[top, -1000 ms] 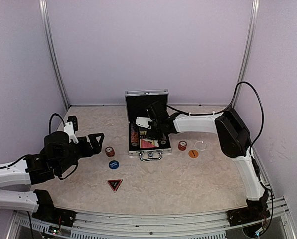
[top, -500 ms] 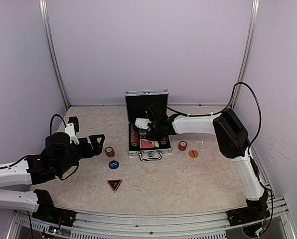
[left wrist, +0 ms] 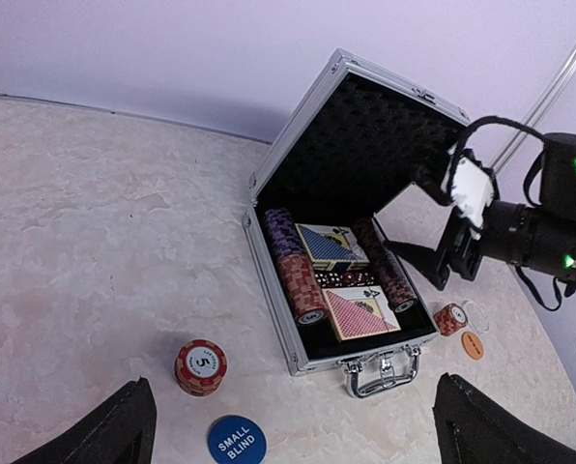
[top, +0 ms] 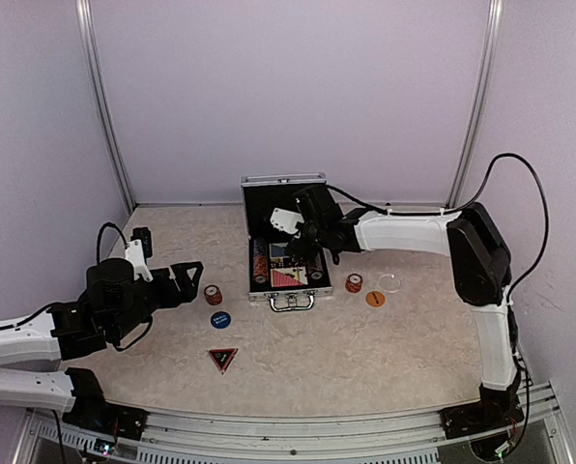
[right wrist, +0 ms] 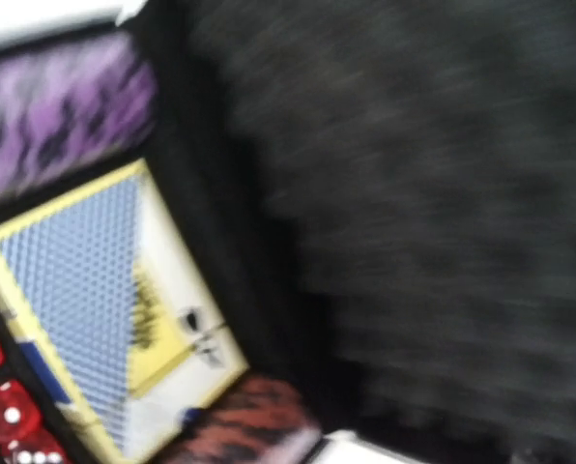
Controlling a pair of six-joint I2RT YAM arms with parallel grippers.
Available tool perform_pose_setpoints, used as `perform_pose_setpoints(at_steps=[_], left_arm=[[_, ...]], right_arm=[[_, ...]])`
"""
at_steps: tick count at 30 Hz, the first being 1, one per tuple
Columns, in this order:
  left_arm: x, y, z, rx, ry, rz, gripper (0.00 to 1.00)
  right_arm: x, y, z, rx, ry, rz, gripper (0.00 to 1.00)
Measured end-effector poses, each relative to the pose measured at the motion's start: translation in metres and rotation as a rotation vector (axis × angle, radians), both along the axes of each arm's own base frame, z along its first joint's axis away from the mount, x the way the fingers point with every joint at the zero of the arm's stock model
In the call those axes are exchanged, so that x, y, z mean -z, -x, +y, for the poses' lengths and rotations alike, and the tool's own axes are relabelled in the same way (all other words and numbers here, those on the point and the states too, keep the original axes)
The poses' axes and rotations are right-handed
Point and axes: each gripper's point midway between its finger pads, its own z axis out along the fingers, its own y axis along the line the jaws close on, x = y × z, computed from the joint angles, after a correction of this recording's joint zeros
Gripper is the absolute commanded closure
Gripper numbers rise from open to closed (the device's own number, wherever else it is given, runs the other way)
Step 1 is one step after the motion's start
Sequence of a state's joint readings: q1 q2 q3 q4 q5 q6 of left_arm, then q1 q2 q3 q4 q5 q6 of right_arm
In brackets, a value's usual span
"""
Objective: Pack up texas hold em set
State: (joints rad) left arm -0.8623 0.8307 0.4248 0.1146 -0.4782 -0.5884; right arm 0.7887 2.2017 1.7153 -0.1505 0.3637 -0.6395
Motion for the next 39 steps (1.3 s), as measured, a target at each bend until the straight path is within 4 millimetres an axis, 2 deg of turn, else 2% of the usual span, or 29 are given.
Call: perform_pose_setpoints(at_steps=[2,4,7,9,11,14,19,31,39], left_arm=[[-0.001,0.0,0.0,0.0,0.008,-0.001,0.01],[-0.002,0.001,0.0,0.0,0.016,-0.002,0.01],[-0.004,0.001,0.0,0.0,0.023,-0.003,0.01],[-0.004,0.001,0.001,-0.001,0.028,-0.005,0.01],[-0.003,0.002,0.001,-0.001,0.031,-0.004,0.01],[0.001,0.002,0.002,-0.002,0.028,0.003,0.01],[0.003,0.002,0.002,-0.004,0.031,0.007,0.01],[0.011,-0.001,-0.002,-0.004,0.015,0.019,0.01],[0.01,-0.002,-0.001,-0.006,0.016,0.015,0.01]], right_arm=[[-0.026,0.004,-0.001,0.003,-0.057,-0.021,0.05],[-0.049,0.006,-0.002,0.007,-0.11,-0.049,0.15],[-0.063,0.005,0.001,0.012,-0.162,-0.069,0.51],[-0.059,0.005,0.003,0.011,-0.173,-0.054,0.76],[-0.05,0.002,0.008,0.008,-0.173,-0.037,0.88],[-0.03,-0.001,0.015,0.006,-0.166,-0.005,0.93],[0.006,-0.005,0.021,0.004,-0.131,0.039,0.93],[0.071,-0.02,0.035,-0.002,-0.072,0.12,0.94],[0.07,-0.019,0.039,-0.02,-0.09,0.147,0.93]])
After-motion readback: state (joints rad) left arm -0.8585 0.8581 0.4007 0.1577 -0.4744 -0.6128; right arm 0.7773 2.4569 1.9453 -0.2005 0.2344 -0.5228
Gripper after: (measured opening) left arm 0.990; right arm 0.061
